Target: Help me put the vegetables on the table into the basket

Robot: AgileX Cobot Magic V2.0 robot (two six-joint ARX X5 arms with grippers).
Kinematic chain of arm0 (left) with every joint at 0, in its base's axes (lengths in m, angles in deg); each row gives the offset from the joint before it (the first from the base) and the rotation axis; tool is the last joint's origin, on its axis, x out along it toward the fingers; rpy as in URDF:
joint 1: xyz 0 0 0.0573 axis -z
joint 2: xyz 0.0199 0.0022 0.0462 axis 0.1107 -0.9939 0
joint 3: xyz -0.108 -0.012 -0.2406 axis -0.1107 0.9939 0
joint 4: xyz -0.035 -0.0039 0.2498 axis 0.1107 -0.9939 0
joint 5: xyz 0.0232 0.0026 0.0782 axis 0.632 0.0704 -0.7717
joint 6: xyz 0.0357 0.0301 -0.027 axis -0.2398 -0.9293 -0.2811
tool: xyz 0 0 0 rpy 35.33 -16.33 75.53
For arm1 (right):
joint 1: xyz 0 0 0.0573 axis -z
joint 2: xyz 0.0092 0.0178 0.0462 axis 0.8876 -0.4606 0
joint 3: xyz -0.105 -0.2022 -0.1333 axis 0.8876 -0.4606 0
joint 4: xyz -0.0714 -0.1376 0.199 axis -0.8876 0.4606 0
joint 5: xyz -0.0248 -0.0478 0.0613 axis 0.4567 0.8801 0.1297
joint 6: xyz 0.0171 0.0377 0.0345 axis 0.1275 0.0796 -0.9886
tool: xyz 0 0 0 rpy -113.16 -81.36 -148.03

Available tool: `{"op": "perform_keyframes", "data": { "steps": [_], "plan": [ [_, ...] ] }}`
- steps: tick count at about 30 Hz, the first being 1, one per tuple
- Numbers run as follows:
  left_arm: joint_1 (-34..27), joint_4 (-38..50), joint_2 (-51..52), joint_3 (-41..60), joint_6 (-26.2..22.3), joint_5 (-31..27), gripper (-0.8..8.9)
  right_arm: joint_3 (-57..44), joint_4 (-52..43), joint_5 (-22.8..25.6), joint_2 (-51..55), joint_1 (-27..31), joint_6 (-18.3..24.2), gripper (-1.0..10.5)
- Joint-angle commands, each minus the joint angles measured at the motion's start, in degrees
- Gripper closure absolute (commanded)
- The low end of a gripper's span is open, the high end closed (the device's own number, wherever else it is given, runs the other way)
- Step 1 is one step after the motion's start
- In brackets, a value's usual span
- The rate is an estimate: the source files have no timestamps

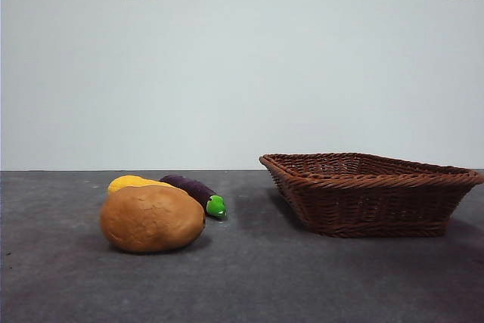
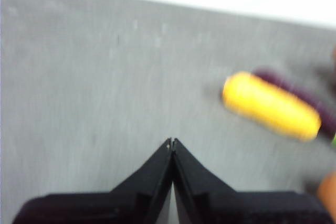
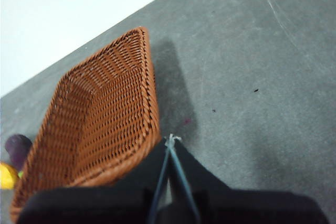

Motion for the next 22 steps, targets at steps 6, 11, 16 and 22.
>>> {"op": "perform_keyframes", "data": {
  "steps": [6,11,16,22],
  "plan": [
    [-0.1,0.7,-8.8,-10.7,1.9,1.2,8.2,8.7,-0.5,-1.5,-10.4,0.0,-2.2,9.6],
    [0.3,-1.6,-16.8,-17.7,2.0,3.8,8.19,14.3,-0.4,-7.3,-20.6,0.0,-2.2,9.6],
    [0.4,-4.0,-24.9,-23.2,2.0,10.4,8.18,20.8,2.6,-14.1,-32.1,0.0,-1.9,9.6],
    [0.4,-5.7,-31.9,-25.3,2.0,20.6,8.17,28.5,8.3,-15.4,-41.9,0.0,-2.0,9.5]
  ]
}}
